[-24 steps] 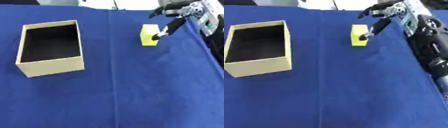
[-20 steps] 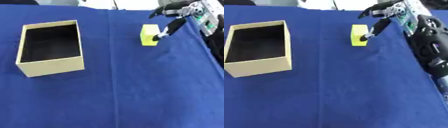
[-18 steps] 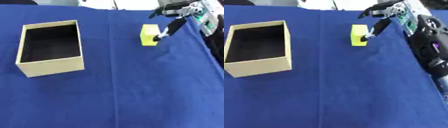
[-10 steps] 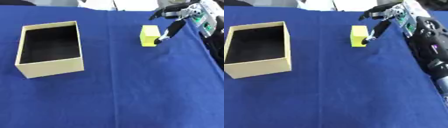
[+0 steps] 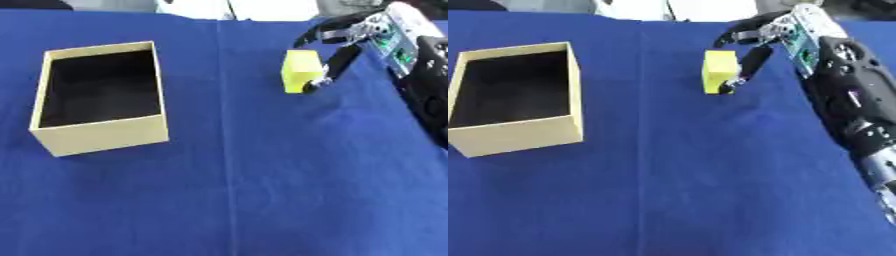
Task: Pick up objects on the table and place them in the box.
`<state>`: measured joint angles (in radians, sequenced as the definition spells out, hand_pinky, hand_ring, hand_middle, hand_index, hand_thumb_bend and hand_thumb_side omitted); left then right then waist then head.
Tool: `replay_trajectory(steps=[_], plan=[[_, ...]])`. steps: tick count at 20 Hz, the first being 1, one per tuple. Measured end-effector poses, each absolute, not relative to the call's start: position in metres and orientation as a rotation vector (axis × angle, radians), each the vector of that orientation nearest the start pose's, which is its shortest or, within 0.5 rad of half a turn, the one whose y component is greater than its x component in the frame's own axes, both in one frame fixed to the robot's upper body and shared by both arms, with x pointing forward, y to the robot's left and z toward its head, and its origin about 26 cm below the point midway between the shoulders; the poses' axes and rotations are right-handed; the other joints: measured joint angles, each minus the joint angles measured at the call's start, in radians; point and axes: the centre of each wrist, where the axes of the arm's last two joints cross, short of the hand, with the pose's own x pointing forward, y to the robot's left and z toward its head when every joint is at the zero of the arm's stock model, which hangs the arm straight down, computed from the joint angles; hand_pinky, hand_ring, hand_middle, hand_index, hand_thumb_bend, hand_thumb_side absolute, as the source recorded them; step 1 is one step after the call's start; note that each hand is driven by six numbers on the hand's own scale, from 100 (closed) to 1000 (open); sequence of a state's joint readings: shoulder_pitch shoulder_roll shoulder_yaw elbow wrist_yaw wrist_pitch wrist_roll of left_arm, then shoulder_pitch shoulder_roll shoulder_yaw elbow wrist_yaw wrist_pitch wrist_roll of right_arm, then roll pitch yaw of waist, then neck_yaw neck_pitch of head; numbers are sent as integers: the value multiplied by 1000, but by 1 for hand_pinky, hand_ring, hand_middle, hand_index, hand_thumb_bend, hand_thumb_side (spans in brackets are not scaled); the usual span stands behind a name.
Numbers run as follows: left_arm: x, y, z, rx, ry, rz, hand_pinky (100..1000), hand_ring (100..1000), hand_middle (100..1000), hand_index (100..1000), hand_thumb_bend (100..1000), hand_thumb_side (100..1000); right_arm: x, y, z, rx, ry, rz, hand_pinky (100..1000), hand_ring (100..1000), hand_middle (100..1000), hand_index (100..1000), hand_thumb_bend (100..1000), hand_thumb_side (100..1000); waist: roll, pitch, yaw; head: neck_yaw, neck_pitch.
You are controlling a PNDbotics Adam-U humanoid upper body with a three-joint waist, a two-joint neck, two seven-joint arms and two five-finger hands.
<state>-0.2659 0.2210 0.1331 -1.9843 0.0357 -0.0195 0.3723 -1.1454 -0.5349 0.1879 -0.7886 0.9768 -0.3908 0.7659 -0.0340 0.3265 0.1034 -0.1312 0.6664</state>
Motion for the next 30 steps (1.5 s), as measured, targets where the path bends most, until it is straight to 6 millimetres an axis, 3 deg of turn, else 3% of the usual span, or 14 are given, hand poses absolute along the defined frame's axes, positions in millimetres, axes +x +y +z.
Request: replay_trajectory(steps=[5,6,9,10,11,13,15,16,19,20,21,23,26,30], plan=[[298,281,187,359,-2281,274,890,795,671,614,157,865,499,-292,268,-814,-1011,1892,863,921,847,911,687,461,0,0,1,-3,0],[298,281,187,358,-2282,273,890,795,671,614,156,865,500,-291,268,-817,-1011,1892,807,874,811,867,643,472,0,0,1,-3,0],[298,280,187,355,-2283,270,890,795,672,614,156,864,499,-290,274,-831,-1021,1887,767,844,782,816,598,462,0,0,1,-3,-1],[298,280,187,354,-2283,269,890,796,672,614,152,865,498,-289,276,-836,-1028,1886,719,799,741,752,495,355,0,0,2,-3,-1],[298,280,187,353,-2283,268,890,796,672,614,151,864,498,-288,278,-841,-1037,1886,703,787,729,732,454,269,0,0,2,-3,-3],[299,280,187,352,-2283,267,891,796,672,614,156,870,496,-287,282,-847,-1062,1884,685,777,716,712,402,169,0,0,2,-3,-4],[299,280,187,352,-2282,266,891,796,672,614,157,871,495,-285,285,-844,-1088,1879,684,776,715,712,381,162,0,0,1,-3,-4],[299,280,187,352,-2282,265,891,797,673,614,157,874,495,-285,287,-838,-1102,1877,679,770,707,706,284,108,0,0,1,-3,-4],[299,280,187,351,-2281,264,892,797,673,614,154,872,493,-281,291,-821,-1142,1868,653,750,679,682,287,100,-1,0,-1,-2,-4],[299,280,187,351,-2280,263,892,797,673,614,153,871,492,-280,294,-819,-1155,1867,567,679,605,584,358,100,-2,0,-2,-2,-4],[299,280,187,351,-2279,262,892,797,673,614,153,871,491,-278,296,-820,-1168,1866,538,661,574,522,389,100,-4,0,-3,-2,-4],[298,280,187,350,-2279,261,892,797,674,614,153,872,488,-276,304,-831,-1199,1862,526,664,531,476,340,100,-5,0,-5,-1,-4],[298,280,187,350,-2279,259,891,797,673,614,153,871,484,-274,313,-856,-1250,1841,528,671,545,490,240,100,-5,0,-4,-1,-4],[298,280,187,349,-2279,258,892,797,674,614,152,870,479,-262,328,-875,-1366,1807,527,666,548,500,178,100,-5,-1,-3,0,-5]])
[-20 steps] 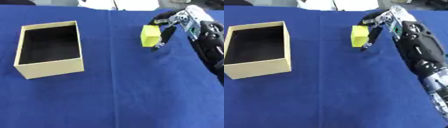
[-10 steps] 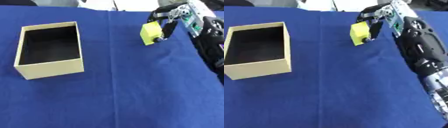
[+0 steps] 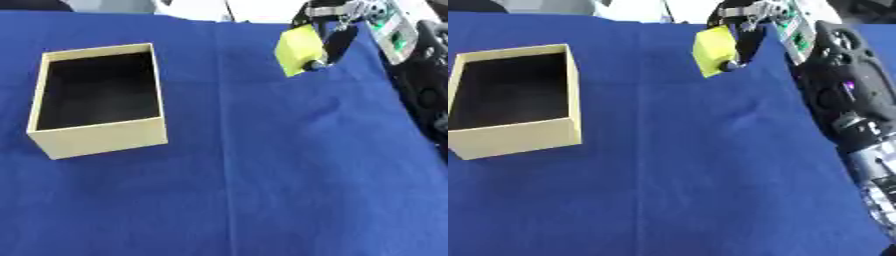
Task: Pick up objects on the table and place them in the box.
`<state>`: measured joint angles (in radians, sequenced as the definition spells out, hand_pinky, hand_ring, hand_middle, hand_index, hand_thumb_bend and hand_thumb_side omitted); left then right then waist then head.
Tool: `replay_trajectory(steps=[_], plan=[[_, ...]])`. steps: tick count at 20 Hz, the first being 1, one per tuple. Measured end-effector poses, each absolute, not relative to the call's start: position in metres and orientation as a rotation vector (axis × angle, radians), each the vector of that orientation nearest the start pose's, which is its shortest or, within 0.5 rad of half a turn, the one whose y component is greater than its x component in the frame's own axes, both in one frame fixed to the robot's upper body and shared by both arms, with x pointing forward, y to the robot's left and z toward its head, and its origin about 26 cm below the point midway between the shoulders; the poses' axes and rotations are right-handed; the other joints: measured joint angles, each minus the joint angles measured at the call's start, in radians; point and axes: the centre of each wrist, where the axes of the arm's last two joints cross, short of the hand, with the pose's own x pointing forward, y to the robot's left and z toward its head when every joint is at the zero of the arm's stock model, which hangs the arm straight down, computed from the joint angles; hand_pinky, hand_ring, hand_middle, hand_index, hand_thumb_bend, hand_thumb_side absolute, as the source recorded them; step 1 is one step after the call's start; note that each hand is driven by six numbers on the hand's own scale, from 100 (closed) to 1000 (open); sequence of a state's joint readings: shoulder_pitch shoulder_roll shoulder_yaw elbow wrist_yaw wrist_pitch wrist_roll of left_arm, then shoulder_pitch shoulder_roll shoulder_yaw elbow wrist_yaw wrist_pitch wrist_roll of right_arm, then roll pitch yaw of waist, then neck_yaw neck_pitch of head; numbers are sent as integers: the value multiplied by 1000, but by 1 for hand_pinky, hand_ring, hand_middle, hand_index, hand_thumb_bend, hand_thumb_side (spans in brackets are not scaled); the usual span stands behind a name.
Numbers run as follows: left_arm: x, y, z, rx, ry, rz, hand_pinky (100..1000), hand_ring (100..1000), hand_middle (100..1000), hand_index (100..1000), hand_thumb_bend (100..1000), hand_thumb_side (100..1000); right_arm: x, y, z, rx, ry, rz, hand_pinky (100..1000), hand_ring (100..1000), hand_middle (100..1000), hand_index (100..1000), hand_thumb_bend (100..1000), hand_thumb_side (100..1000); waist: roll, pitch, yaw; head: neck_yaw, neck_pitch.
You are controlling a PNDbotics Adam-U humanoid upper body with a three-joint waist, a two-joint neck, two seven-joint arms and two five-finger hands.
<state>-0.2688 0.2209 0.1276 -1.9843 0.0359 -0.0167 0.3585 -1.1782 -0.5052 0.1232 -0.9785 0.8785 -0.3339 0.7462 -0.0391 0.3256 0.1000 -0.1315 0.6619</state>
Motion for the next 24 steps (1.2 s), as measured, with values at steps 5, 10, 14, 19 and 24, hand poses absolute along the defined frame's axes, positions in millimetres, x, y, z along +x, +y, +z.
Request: replay_trajectory(steps=[5,10,14,19,24], plan=[[298,279,187,347,-2277,254,891,798,674,614,156,871,472,-216,360,-853,-1558,1819,534,671,555,509,151,100,0,-8,1,-6,1],[299,278,187,331,-2276,250,891,798,674,615,157,869,464,-154,370,-783,-1690,1867,535,669,557,526,100,100,0,-10,18,-23,3],[299,277,187,321,-2276,245,892,798,674,614,157,870,455,-111,365,-701,-1778,1873,532,664,552,527,100,100,1,-11,31,-46,5],[299,275,187,302,-2277,244,891,798,674,614,157,870,445,-64,352,-636,-1833,1857,532,664,552,530,100,100,-1,-11,43,-69,5],[300,274,187,295,-2275,245,891,799,674,614,156,870,438,-19,328,-577,-1842,1829,531,665,560,543,100,100,-5,-11,47,-78,5]])
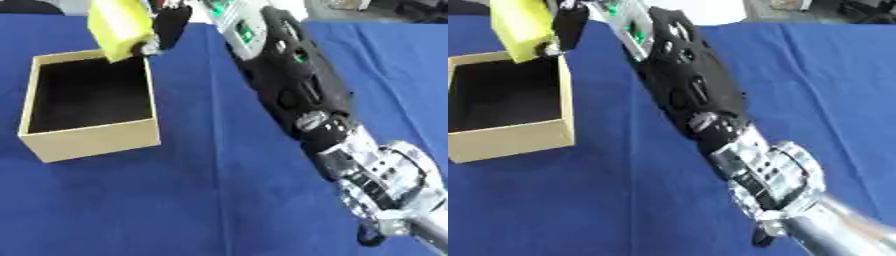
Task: Pick up objects on the table and place them in the box.
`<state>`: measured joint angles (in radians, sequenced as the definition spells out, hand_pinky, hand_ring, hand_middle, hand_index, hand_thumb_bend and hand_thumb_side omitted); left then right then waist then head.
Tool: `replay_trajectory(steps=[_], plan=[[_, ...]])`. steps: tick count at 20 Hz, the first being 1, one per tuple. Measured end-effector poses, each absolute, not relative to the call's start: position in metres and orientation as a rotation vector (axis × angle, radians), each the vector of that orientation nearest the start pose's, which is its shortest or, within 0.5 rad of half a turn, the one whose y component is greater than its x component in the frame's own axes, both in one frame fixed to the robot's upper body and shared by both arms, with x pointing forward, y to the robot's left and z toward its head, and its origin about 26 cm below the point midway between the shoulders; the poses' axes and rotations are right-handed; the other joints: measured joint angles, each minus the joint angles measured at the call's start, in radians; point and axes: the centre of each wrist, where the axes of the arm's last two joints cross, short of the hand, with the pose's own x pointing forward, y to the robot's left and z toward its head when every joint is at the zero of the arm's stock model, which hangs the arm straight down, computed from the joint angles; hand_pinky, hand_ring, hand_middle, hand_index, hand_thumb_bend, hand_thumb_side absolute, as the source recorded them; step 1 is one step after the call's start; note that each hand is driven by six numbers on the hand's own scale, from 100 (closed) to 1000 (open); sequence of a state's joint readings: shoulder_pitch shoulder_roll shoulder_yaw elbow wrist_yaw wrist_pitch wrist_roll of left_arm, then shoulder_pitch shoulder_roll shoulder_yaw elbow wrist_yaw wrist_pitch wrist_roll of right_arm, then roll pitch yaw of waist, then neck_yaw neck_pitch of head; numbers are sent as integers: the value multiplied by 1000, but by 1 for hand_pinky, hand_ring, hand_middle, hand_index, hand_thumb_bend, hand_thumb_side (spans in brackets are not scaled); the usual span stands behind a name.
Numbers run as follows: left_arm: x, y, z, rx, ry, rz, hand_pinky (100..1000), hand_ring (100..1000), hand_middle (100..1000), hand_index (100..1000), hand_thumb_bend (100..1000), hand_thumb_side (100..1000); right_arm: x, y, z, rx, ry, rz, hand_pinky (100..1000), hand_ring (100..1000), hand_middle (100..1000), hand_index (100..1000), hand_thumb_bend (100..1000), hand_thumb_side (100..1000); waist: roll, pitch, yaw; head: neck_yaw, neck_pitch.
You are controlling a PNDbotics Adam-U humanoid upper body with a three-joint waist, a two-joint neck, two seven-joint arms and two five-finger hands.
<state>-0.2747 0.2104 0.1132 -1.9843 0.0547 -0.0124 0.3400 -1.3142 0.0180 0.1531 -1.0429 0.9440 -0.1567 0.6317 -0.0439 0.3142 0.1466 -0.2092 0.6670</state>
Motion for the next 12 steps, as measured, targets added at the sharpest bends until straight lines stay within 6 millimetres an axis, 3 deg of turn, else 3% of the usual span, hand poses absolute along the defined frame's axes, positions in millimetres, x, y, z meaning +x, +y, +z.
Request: replay_trajectory(steps=[2,6,9,10,11,12], plan=[[300,274,187,294,-2275,245,891,799,674,614,156,871,436,-5,314,766,2540,-2511,532,667,566,552,100,100,-1,0,1,-1,0],[300,273,187,290,-2276,245,891,799,674,613,155,870,436,11,292,785,2587,-2532,581,710,637,659,100,100,-1,0,5,-4,0],[300,272,188,286,-2280,243,891,799,674,613,154,870,436,18,281,824,2567,-2553,684,779,759,810,254,100,-1,0,7,-5,0],[300,272,189,285,-2281,242,891,799,674,613,154,870,436,20,278,840,2548,-2565,684,779,759,810,254,100,-1,0,7,-6,0],[300,272,189,285,-2280,242,891,799,674,613,153,870,436,21,276,851,2527,-2579,756,846,799,860,373,100,-1,0,7,-6,0],[300,272,189,284,-2280,241,892,799,674,613,153,870,436,22,275,868,2500,-2590,771,860,813,872,403,100,-1,1,7,-6,0]])
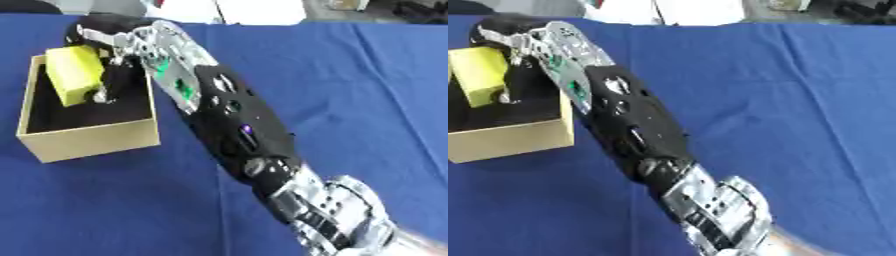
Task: Pick up objects on the table and place them in the box.
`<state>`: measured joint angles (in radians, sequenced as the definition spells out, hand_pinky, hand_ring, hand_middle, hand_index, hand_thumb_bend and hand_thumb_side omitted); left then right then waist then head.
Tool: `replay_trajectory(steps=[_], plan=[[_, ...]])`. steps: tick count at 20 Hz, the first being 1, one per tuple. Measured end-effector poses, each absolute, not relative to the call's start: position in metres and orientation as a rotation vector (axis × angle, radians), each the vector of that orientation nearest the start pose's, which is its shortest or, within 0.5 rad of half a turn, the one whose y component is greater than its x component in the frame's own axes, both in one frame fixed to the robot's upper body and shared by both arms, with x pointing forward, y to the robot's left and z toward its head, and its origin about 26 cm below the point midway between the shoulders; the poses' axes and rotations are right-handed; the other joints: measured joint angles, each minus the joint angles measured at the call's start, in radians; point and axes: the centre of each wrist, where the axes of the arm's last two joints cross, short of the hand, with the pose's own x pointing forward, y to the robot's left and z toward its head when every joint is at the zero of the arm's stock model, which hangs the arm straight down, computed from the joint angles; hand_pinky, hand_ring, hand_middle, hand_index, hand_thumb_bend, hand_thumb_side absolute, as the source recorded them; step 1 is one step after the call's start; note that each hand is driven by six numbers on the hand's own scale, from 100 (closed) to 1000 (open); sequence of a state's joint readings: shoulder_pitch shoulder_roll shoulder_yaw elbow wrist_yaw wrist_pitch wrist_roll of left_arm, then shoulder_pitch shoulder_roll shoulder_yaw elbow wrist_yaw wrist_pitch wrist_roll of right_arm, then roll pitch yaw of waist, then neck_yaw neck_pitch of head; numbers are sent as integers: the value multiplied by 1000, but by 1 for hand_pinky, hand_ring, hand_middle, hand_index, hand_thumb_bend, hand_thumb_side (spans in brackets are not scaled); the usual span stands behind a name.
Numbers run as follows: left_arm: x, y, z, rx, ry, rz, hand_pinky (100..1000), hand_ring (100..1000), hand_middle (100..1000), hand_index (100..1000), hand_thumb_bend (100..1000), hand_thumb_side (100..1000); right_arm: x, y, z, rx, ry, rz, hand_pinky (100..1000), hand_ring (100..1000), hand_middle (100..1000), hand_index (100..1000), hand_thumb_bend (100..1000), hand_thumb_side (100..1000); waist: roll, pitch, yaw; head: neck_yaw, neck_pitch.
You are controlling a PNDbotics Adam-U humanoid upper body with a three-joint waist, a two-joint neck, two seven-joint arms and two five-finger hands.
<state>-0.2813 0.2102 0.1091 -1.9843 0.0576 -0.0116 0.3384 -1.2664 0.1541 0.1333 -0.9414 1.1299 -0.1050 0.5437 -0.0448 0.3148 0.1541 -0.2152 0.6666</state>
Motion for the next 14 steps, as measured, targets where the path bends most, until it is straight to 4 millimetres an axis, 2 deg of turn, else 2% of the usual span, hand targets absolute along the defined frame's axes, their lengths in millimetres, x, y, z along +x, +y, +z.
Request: replay_trajectory(steps=[2,3,4,5,10,14], plan=[[300,272,189,284,-2280,240,892,800,674,614,154,870,436,22,274,-639,-1721,1836,808,896,856,920,515,239,0,0,0,-1,0],[300,272,189,283,-2280,240,892,800,674,614,153,870,436,22,274,-655,-1713,1849,817,904,865,940,513,278,0,0,0,-2,0],[300,272,189,283,-2280,239,892,800,674,614,153,870,436,22,274,-673,-1705,1862,817,904,865,940,513,278,0,0,0,-2,0],[300,272,189,283,-2280,239,892,800,674,613,153,870,436,22,274,-690,-1697,1875,844,931,896,979,493,314,0,0,0,-2,0],[300,272,189,282,-2279,237,892,800,674,613,152,871,435,23,272,-767,-1665,1912,871,947,907,998,503,362,0,0,-1,-3,0],[300,272,189,282,-2279,237,892,801,674,613,151,871,435,23,273,-809,-1655,1924,868,939,896,993,494,344,0,0,-3,-3,0]])
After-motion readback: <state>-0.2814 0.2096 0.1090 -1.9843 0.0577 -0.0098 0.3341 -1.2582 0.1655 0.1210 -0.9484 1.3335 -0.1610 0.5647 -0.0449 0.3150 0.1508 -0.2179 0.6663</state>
